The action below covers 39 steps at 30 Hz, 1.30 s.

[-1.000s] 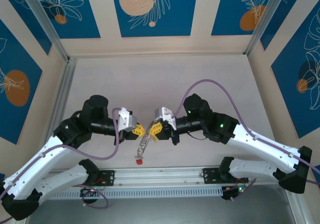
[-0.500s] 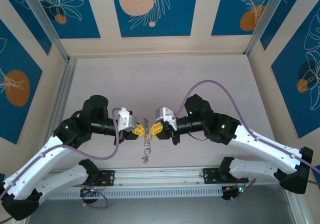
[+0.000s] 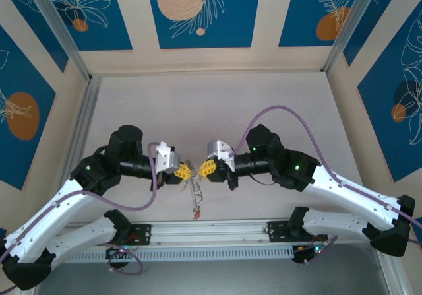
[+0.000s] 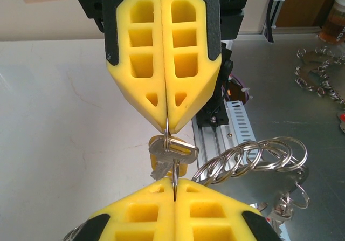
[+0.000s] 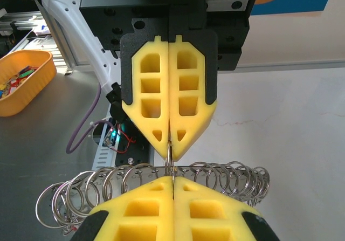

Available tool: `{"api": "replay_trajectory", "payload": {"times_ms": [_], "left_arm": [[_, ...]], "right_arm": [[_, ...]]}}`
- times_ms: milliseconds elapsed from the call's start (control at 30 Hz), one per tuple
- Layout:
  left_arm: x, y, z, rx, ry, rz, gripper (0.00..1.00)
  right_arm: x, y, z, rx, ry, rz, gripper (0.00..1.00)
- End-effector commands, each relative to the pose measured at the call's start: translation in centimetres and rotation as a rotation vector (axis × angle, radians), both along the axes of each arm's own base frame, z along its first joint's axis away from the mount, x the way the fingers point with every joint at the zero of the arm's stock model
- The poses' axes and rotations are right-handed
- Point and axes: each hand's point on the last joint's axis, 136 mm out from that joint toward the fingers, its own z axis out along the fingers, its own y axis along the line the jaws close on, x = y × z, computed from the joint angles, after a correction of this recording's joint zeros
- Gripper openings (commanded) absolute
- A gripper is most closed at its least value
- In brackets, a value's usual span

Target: Put the keys on the keyring

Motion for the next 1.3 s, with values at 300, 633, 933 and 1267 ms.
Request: {"api": "replay_trajectory", "payload": {"times_ms": [300,633,933,1267], "left_arm": [[-0.4,0.0,1.7,-0.052,-0.045,-0.030,0.00],[-0.4,0.0,1.9,-0.059,-0.047,-0.030,0.00],[-0.5,0.0,1.9,-0.062,-0.047,-0.032,0.00],[-0.6,0.0,2.0,-0.068,-0.047,-0.038,0.00]], "right_arm": [[-1.0,0.2,0.8,0.024,-0.013,0.051,0.00],[-1.0,0.5,0.4,0.018,-0.007,0.058,0.00],[-1.0,0.8,0.3,0.022,-0.003,0.071,0.00],[-0.8,1.1,0.1,0.022,-0.007,0.067,0.00]]}}
